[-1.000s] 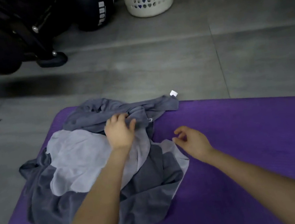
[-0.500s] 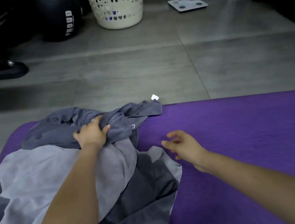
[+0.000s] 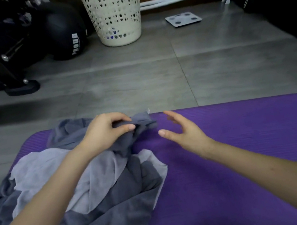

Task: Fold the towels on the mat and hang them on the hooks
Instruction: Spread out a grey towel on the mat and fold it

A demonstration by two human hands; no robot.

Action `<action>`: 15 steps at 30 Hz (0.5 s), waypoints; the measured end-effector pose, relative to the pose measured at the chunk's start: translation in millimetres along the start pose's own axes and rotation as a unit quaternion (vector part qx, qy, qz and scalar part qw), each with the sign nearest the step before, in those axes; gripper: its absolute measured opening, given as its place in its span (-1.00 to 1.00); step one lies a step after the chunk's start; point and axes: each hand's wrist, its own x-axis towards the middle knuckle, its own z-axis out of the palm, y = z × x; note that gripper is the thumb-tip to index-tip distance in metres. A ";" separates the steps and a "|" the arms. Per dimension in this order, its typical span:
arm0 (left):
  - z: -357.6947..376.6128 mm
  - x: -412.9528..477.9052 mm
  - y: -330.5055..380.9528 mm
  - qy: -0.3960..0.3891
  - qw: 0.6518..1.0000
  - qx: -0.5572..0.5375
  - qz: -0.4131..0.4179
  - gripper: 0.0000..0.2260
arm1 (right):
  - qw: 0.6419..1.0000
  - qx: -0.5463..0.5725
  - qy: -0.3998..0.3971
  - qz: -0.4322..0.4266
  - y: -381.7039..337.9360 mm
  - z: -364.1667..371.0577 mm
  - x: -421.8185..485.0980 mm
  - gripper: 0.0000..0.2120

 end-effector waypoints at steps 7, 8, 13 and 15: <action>20.5 25.5 157.5 -0.021 0.997 -0.048 0.052 -0.93 | 0.980 0.179 -0.036 -0.074 -45.8 -109.0 -36.0 -0.96; 24.1 32.4 179.5 -0.021 0.997 -0.047 0.049 -0.95 | 0.981 0.172 -0.035 -0.082 -49.2 -135.4 -40.7 -0.96; 62.9 68.0 302.7 -0.010 0.994 -0.090 0.055 -0.93 | 0.989 0.117 -0.023 -0.085 -62.3 -282.0 -69.0 -0.89; 86.1 82.5 354.8 -0.009 0.988 -0.143 0.061 -0.90 | 0.990 0.110 0.019 -0.090 -60.9 -339.8 -84.5 -0.80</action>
